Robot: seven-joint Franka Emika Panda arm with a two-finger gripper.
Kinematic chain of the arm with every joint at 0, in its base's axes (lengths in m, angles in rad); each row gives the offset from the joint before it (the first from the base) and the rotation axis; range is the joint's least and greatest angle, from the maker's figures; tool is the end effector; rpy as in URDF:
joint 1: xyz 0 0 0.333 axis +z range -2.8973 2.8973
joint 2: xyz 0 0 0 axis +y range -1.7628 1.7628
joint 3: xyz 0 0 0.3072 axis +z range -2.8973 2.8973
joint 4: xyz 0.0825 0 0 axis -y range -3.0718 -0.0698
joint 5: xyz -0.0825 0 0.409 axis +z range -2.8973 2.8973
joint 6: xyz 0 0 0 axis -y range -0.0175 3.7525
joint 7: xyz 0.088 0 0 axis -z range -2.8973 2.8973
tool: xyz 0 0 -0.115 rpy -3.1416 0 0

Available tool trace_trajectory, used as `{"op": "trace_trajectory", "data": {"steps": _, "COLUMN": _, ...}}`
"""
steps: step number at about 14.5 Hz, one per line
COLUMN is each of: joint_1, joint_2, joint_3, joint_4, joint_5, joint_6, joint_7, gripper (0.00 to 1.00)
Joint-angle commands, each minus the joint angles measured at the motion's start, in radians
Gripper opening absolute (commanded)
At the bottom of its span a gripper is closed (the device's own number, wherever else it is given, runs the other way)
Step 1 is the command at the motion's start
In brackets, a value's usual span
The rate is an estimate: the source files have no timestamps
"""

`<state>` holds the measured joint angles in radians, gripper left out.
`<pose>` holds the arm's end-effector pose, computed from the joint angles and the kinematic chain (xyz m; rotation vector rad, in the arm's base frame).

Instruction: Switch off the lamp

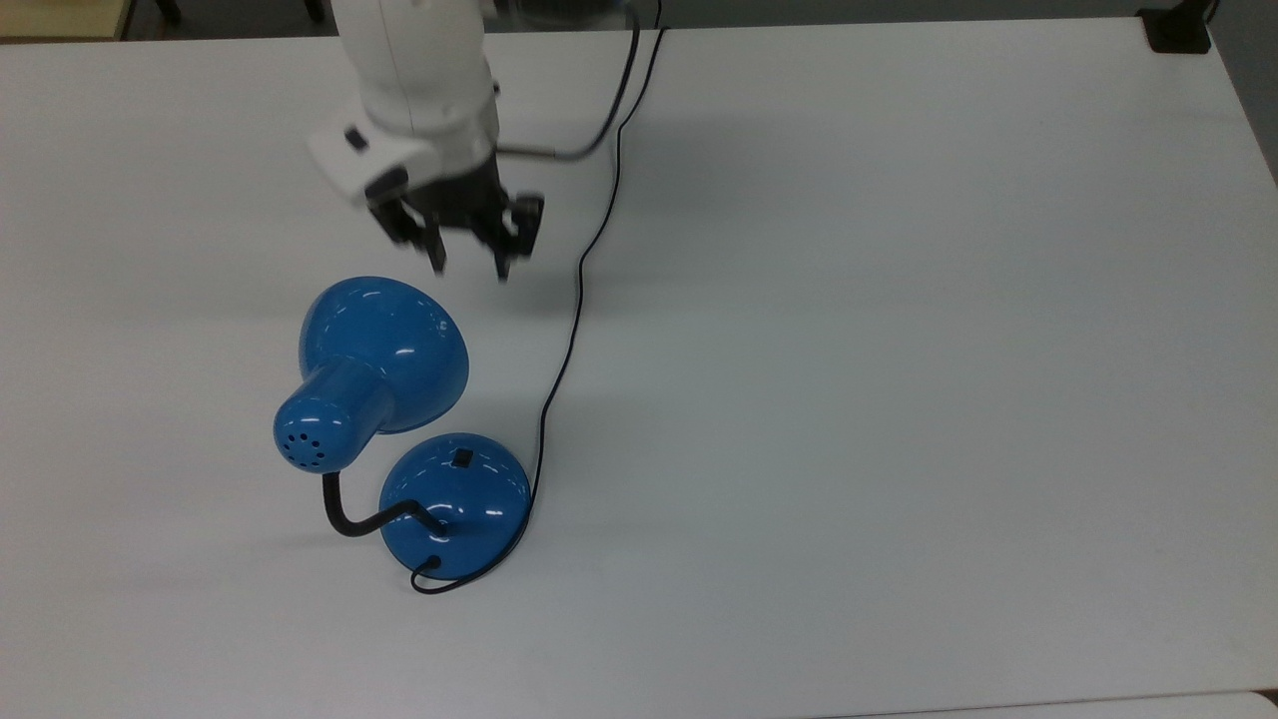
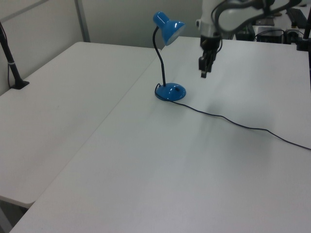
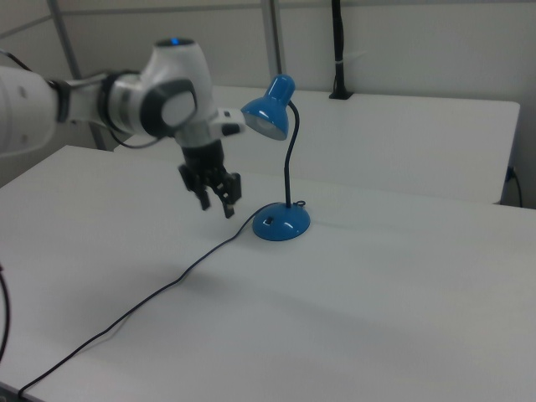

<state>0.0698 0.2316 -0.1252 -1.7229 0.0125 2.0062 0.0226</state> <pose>0.6539 -0.0305 0.4272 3.1201 -0.1231 0.0832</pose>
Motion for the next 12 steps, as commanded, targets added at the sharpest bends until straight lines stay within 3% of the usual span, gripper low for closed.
{"op": "trace_trajectory", "data": {"steps": 1, "joint_1": 0.005, "joint_2": -0.182, "joint_3": 0.004, "joint_4": -0.072, "joint_5": -0.063, "joint_6": -0.193, "joint_7": 0.005, "gripper": 1.0}}
{"op": "trace_trajectory", "data": {"steps": 5, "joint_1": 0.007, "joint_2": -0.287, "joint_3": 0.006, "joint_4": -0.066, "joint_5": -0.068, "joint_6": -0.302, "joint_7": 0.005, "gripper": 1.0}}
{"op": "trace_trajectory", "data": {"steps": 12, "joint_1": -0.002, "joint_2": -0.288, "joint_3": 0.004, "joint_4": -0.037, "joint_5": -0.055, "joint_6": -0.337, "joint_7": 0.006, "gripper": 1.0}}
